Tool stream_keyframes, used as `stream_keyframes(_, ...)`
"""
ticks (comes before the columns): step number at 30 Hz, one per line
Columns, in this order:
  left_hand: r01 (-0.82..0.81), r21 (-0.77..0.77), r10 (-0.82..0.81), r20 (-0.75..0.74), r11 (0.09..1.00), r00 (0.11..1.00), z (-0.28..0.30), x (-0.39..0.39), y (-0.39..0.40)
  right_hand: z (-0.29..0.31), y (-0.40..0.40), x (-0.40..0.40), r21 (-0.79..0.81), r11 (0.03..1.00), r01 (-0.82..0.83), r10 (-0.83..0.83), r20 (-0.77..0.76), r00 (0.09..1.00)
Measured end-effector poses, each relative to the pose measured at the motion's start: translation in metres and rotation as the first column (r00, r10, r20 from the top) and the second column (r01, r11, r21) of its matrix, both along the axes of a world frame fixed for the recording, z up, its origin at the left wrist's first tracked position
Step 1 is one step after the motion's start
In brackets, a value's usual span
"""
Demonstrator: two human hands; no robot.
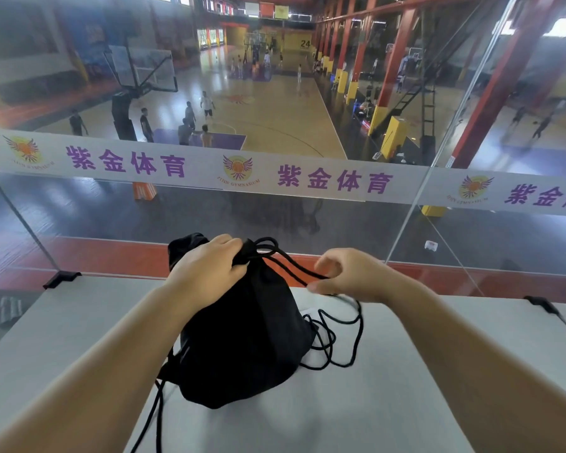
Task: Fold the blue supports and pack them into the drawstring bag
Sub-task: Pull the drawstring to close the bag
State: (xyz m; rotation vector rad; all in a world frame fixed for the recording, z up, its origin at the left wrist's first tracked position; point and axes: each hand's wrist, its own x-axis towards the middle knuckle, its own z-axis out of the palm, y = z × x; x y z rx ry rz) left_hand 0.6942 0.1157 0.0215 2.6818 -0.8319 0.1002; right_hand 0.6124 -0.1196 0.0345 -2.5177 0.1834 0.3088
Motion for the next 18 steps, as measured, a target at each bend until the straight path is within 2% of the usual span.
stream_keyframes(4,0.039,0.007,-0.039,0.013,0.999,0.999,0.001,-0.004,-0.004,-0.006,0.033,0.013,0.108,0.993,-0.049,0.041,0.072,0.997)
stream_keyframes(8,0.050,-0.029,-0.049,0.016,0.998,0.999,0.001,-0.005,-0.006,-0.009,0.053,0.022,0.103,0.993,-0.054,0.028,0.238,0.971)
stream_keyframes(12,0.028,-0.049,-0.026,0.038,0.998,0.999,-0.001,-0.003,0.002,-0.007,0.050,0.018,0.143,0.987,-0.070,0.034,0.239,0.971)
stream_keyframes(15,0.015,-0.036,-0.013,0.063,0.999,0.998,-0.006,-0.002,0.009,0.001,0.045,0.013,0.110,0.990,-0.083,0.057,0.218,0.974)
stream_keyframes(18,-0.010,-0.043,0.012,0.048,0.999,0.999,-0.006,0.000,0.016,0.012,0.029,0.006,0.057,0.998,-0.041,0.024,0.270,0.963)
